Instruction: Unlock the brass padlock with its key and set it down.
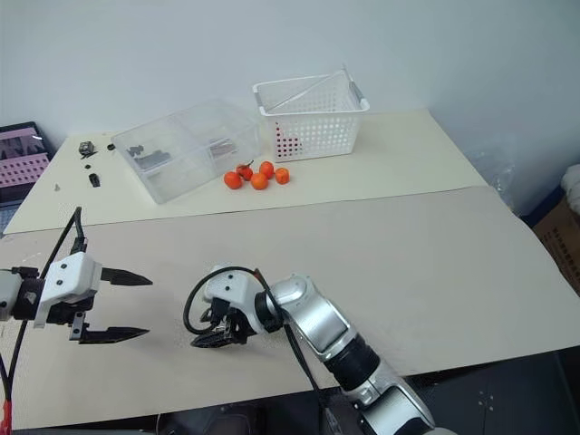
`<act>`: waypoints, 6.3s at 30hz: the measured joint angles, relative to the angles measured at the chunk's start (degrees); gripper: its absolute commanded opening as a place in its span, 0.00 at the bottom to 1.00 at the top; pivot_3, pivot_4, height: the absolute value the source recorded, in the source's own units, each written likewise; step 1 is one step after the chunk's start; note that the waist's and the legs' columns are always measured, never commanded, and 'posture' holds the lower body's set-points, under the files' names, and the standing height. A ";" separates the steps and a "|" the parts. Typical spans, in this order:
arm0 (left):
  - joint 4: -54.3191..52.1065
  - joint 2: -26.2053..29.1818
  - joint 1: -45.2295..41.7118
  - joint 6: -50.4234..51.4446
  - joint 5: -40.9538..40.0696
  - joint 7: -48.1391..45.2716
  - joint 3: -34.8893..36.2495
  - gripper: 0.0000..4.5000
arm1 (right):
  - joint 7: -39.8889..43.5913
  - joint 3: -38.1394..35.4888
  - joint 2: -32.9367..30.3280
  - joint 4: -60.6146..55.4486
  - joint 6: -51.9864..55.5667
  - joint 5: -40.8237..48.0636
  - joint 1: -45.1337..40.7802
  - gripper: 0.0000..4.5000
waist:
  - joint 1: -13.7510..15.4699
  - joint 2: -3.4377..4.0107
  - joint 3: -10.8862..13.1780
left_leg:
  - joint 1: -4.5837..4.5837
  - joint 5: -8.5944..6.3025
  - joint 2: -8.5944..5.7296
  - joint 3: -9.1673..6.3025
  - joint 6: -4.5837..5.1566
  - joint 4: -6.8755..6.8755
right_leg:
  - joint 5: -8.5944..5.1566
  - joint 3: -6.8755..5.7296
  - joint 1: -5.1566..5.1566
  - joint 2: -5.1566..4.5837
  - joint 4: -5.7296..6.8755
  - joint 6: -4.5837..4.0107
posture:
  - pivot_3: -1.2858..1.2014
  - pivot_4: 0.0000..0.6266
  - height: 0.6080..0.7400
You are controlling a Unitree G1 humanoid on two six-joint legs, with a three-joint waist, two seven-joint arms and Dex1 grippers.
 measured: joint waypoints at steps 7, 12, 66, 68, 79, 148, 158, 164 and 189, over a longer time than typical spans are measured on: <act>0.15 0.00 -1.51 1.14 -0.01 -0.33 -1.28 1.00 | -3.38 1.64 -0.34 -0.50 0.74 0.26 -0.01 0.57 | 0.06 -0.02 -0.01 | 0.00 -0.07 0.32 0.15 0.11 0.06 | 0.00 0.00 -0.02 0.32 -0.02 0.00 | 0.52 0.24 1.00; -0.47 -0.02 -1.47 1.68 -0.20 -0.09 -1.39 1.00 | -4.98 2.87 -0.97 1.13 -2.14 -0.31 -1.27 0.57 | -0.04 -0.02 -0.01 | 0.00 -0.08 0.37 0.32 0.13 0.06 | 0.00 0.01 -0.03 0.36 -0.02 0.00 | 0.52 0.24 1.00; -0.88 -0.17 -4.46 2.97 -1.67 1.88 -3.39 1.00 | -6.86 6.29 -4.55 7.39 -13.49 -3.35 -1.10 0.57 | 0.78 -0.09 -0.05 | 0.00 -0.11 0.40 0.62 0.17 0.12 | 0.00 0.04 -0.02 0.37 -0.03 -0.01 | 0.52 0.24 1.00; -0.80 -0.17 -4.78 2.61 -1.66 1.93 -3.40 1.00 | -6.87 6.29 -4.55 7.39 -13.49 -3.33 -1.10 0.52 | 0.79 -0.08 -0.05 | 0.00 -0.11 0.40 0.63 0.17 0.12 | 0.00 0.05 -0.02 0.37 -0.03 -0.01 | 0.52 0.24 1.00; 0.20 -0.17 -6.18 2.41 -1.48 2.26 -4.46 1.00 | -6.95 6.26 -4.48 7.43 -13.47 -3.18 -1.11 0.20 | 0.79 -0.09 -0.05 | -0.01 -0.12 0.40 0.65 0.19 0.13 | 0.00 0.05 -0.02 0.37 -0.03 -0.01 | 0.52 0.24 1.00; 16.90 -22.81 -35.80 64.29 -23.47 10.13 -15.49 1.00 | -8.54 -15.05 -24.49 -13.68 -24.84 -3.47 -0.45 0.20 | 1.43 -0.02 -0.12 | -0.03 -0.85 0.35 1.04 1.43 1.02 | 0.08 0.37 0.06 0.32 -0.01 -0.19 | 0.52 0.24 1.00; 22.40 -23.87 -41.67 61.79 -23.33 10.70 -15.71 0.67 | -8.61 -17.47 -27.82 -16.78 -19.91 -0.19 1.73 0.20 | 1.85 -0.02 -0.12 | -0.05 -0.85 0.32 1.16 1.44 1.01 | 0.08 0.40 0.04 0.33 -0.08 -0.19 | 0.52 0.24 1.00; 22.70 -25.04 -42.21 61.15 -23.35 10.79 -15.89 0.60 | -9.02 -17.47 -28.20 -17.04 -19.02 0.15 2.24 0.20 | 1.76 -0.02 -0.11 | -0.05 -0.85 0.32 1.17 1.43 1.01 | 0.08 0.40 0.05 0.33 -0.08 -0.19 | 0.52 0.24 1.00; 24.92 -27.05 -43.22 59.81 -23.12 10.36 -17.13 0.60 | -10.16 -18.59 -28.64 -21.82 -14.28 1.47 2.47 0.20 | 1.98 -0.02 -0.12 | -0.06 -0.85 0.31 1.18 1.43 1.01 | 0.08 0.38 0.05 0.33 -0.08 -0.18 | 0.52 0.24 1.00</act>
